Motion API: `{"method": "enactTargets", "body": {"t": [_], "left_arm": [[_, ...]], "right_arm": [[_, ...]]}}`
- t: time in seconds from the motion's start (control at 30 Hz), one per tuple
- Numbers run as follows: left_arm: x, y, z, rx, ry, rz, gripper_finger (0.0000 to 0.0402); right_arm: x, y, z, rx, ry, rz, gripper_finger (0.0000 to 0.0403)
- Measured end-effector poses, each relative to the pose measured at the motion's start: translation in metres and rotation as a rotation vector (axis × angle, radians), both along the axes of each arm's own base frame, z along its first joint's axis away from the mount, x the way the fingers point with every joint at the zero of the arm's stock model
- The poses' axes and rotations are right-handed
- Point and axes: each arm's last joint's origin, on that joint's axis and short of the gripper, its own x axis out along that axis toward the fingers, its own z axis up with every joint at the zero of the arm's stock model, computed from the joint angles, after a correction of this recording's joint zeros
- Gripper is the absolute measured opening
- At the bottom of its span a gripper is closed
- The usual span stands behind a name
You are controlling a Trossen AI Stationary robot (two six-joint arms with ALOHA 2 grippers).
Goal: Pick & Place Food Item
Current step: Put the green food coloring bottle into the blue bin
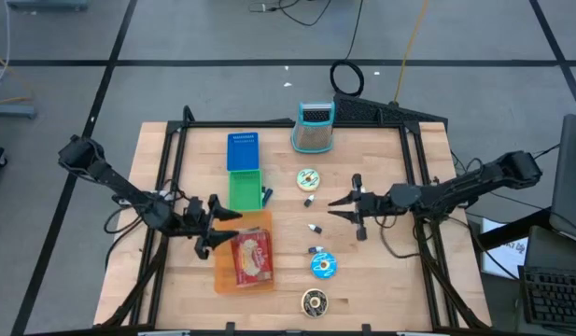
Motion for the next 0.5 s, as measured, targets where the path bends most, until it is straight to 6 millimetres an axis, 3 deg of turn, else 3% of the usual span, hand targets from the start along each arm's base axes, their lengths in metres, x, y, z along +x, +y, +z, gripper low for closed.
{"method": "enactTargets", "body": {"t": [0.27,0.5], "left_arm": [[0.002,0.007,-0.001,0.013,0.013,0.103,0.0269],[0.01,0.018,-0.003,-0.056,0.019,0.164,0.0269]], "right_arm": [[0.017,-0.003,-0.025,-0.018,0.094,-0.024,0.0075],[0.02,-0.009,-0.032,-0.031,0.133,-0.052,0.0075]]}}
